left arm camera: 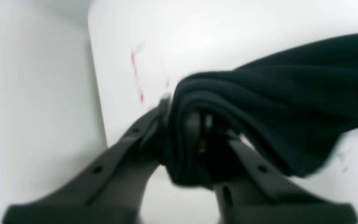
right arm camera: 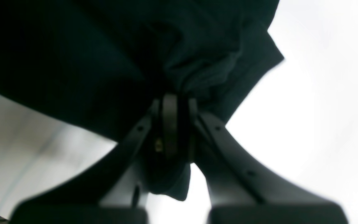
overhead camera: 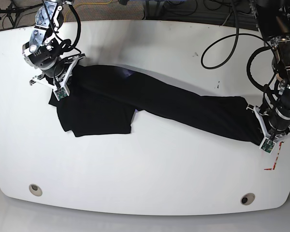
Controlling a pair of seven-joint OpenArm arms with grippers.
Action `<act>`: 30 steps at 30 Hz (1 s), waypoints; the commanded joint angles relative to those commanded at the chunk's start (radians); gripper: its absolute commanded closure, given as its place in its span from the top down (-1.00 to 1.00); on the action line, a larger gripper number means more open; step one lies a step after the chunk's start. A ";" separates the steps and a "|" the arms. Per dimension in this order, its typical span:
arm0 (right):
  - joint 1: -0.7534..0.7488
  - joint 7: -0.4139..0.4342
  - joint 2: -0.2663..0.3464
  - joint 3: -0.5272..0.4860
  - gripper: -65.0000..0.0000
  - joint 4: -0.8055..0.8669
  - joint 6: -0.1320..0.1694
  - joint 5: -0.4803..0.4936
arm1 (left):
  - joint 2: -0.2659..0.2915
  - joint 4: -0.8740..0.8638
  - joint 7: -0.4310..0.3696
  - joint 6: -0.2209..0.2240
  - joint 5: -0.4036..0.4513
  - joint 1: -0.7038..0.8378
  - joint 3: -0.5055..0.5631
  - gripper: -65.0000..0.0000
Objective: Fold the T-shirt properly
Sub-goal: 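Open the left gripper and release the shirt's edge, then lower the left gripper onto the shirt's edge and close it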
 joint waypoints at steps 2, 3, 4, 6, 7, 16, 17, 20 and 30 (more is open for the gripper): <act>0.000 0.000 0.000 0.000 -1.00 0.000 0.000 0.000 | 0.000 0.000 0.000 0.002 0.000 0.000 0.000 -0.04; 0.000 0.000 0.000 0.000 -1.00 0.000 0.000 0.000 | 0.000 0.000 0.000 0.002 0.000 0.002 0.000 0.04; 0.000 0.000 0.000 0.000 -1.00 0.000 0.000 0.000 | 0.003 0.000 0.000 0.002 0.000 0.005 0.000 0.13; -0.003 0.000 0.000 0.000 -1.00 0.000 0.000 0.000 | 0.005 0.000 0.000 0.002 -0.002 0.005 -0.002 0.14; -0.003 0.000 0.000 0.000 -1.00 0.000 0.000 0.000 | 0.005 -0.003 0.000 0.002 -0.003 0.011 -0.005 0.14; 0.000 0.000 0.000 0.000 -1.00 0.000 0.000 0.000 | 0.006 -0.002 0.000 0.000 -0.014 0.077 -0.018 0.15; 0.000 0.000 0.000 0.000 -1.00 0.000 0.000 0.000 | 0.006 -0.002 0.000 0.000 -0.023 0.083 -0.037 0.15; 0.003 0.000 0.000 -0.002 -1.00 0.000 0.000 0.000 | 0.014 -0.012 0.000 0.000 -0.083 0.107 -0.123 0.15; 0.003 0.000 -0.002 -0.003 -1.00 0.000 0.000 0.000 | 0.049 -0.193 0.002 0.000 -0.232 0.141 -0.390 0.15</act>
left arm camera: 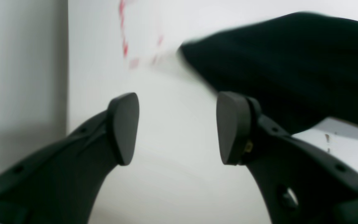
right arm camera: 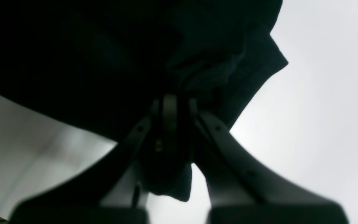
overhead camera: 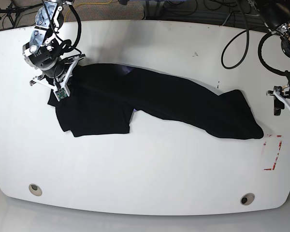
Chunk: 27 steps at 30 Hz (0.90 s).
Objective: Fold the T-shirt properly
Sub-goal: 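Lower the left gripper onto the shirt's edge and close it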
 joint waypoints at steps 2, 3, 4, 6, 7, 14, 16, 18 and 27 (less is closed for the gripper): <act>0.000 0.000 0.000 0.000 -1.00 0.000 0.000 0.000 | 0.000 -0.048 -0.002 0.000 -0.003 -0.002 -0.012 0.15; 0.000 0.000 0.000 0.000 -1.00 0.000 0.000 0.000 | 0.000 -0.081 -0.002 0.000 -0.005 -0.003 -0.018 0.15; 0.000 0.000 0.000 0.000 -1.00 0.000 0.000 0.000 | 0.000 -0.092 -0.002 0.000 -0.005 -0.003 -0.020 0.15; 0.000 0.000 0.000 0.000 -1.00 0.000 0.000 0.000 | 0.002 -0.132 -0.002 0.000 -0.011 -0.003 -0.017 0.15; 0.000 0.000 0.000 -0.002 -1.00 0.000 0.000 0.000 | 0.002 -0.149 -0.002 0.000 -0.028 -0.003 -0.017 0.15; 0.002 0.000 0.000 -0.002 -1.00 0.000 0.000 0.002 | -0.003 -0.258 -0.002 0.000 -0.187 -0.005 -0.023 0.15; 0.002 0.000 0.000 -0.002 -1.00 0.000 0.000 0.003 | -0.005 -0.284 -0.003 0.000 -0.209 -0.005 -0.025 0.15; 0.002 0.000 0.000 -0.002 -1.00 0.000 0.000 0.003 | -0.006 -0.324 -0.003 0.000 -0.232 -0.009 -0.025 0.15; 0.002 0.000 0.000 -0.002 -1.00 0.000 0.000 0.005 | 0.000 -0.430 -0.003 0.000 -0.290 -0.034 0.018 0.15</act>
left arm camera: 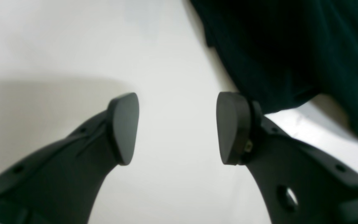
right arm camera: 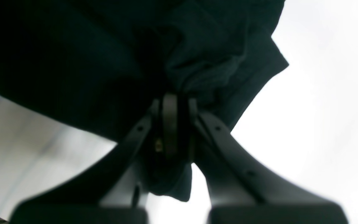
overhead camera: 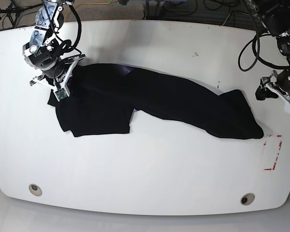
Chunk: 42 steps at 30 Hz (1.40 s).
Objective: Fold the T-shirt properly
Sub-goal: 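Lower the left gripper onto the shirt's edge and close it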
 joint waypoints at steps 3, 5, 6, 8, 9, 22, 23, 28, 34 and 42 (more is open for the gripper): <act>0.000 0.000 0.000 0.000 -1.00 0.000 0.000 0.000 | 0.012 -0.008 0.000 0.000 -0.014 0.000 0.038 0.15; 0.000 0.000 0.000 0.000 -1.00 0.000 0.000 0.000 | 0.029 -0.008 0.000 0.000 -0.021 0.000 0.060 0.15; 0.000 0.000 0.000 0.000 -1.00 0.000 0.000 0.000 | 0.035 -0.008 0.000 0.000 -0.023 0.000 0.064 0.15; 0.000 0.000 0.000 0.000 -1.00 0.000 0.000 0.002 | 0.049 -0.008 0.000 0.000 -0.025 0.000 0.081 0.15; 0.000 0.000 0.000 0.000 -1.00 0.000 0.000 0.002 | 0.055 -0.008 0.000 0.000 -0.023 0.000 0.089 0.15; 0.000 0.000 0.000 0.000 -1.00 0.000 0.000 0.002 | 0.123 -0.009 0.000 0.005 -0.021 -0.005 0.143 0.15; 0.000 0.000 0.000 0.000 -1.00 0.000 0.000 0.002 | 0.127 -0.009 0.000 0.006 -0.021 -0.005 0.143 0.15; 0.000 0.000 0.000 0.002 -1.00 0.000 0.000 0.000 | 0.135 -0.009 -0.002 0.008 -0.020 -0.006 0.143 0.00; 0.000 0.000 0.000 0.003 -1.00 0.000 0.000 -0.002 | 0.137 -0.009 -0.002 0.008 -0.020 -0.018 0.143 -0.92; 0.003 0.000 0.000 0.005 -1.00 0.000 0.000 -0.002 | 0.133 -0.002 0.002 0.008 -0.021 -0.028 0.138 -0.97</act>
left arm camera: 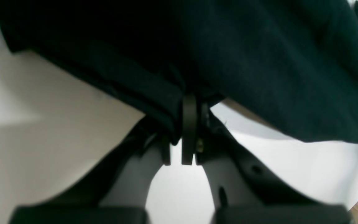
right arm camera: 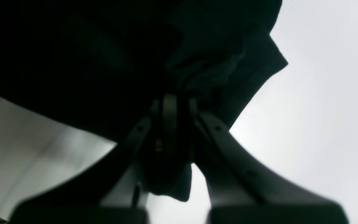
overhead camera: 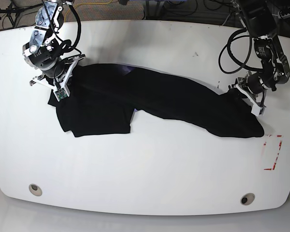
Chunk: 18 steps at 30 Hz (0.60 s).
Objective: Fold the T-shirt properly
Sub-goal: 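Lower the left gripper onto the shirt's edge and close it, then lift the shirt with both grippers and swing it toward the table edge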
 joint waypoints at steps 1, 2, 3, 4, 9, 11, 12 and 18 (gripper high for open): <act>0.008 0.000 0.000 0.002 -1.00 0.003 0.000 0.000 | -0.003 0.005 0.002 0.000 -0.003 0.000 0.000 -0.97; 0.011 -0.003 0.000 0.002 -1.00 0.003 0.000 0.000 | -0.005 0.011 0.002 0.000 -0.003 0.000 -0.002 -0.98; 0.015 -0.003 0.000 0.003 -1.00 0.005 0.000 0.000 | -0.006 0.021 0.002 0.000 0.000 0.000 -0.002 -0.98; 0.018 -0.003 0.000 0.005 -1.00 0.005 0.000 0.000 | -0.009 0.032 0.002 0.000 0.000 0.002 -0.002 -0.98; 0.025 -0.005 0.000 0.044 -1.00 0.005 0.000 0.002 | -0.049 0.132 0.003 0.000 0.000 0.028 -0.002 -0.98; 0.041 -0.005 0.000 0.046 -1.00 0.003 0.000 -0.003 | -0.061 0.169 0.008 0.000 0.000 0.029 -0.002 -0.98; 0.052 -0.005 0.000 0.049 -1.00 0.000 0.000 -0.003 | -0.072 0.187 0.021 0.000 -0.002 0.032 -0.002 -0.98; 0.089 -0.005 0.005 0.049 -1.00 -0.037 0.000 -0.003 | -0.092 0.298 0.091 -0.002 -0.005 0.034 -0.012 -0.98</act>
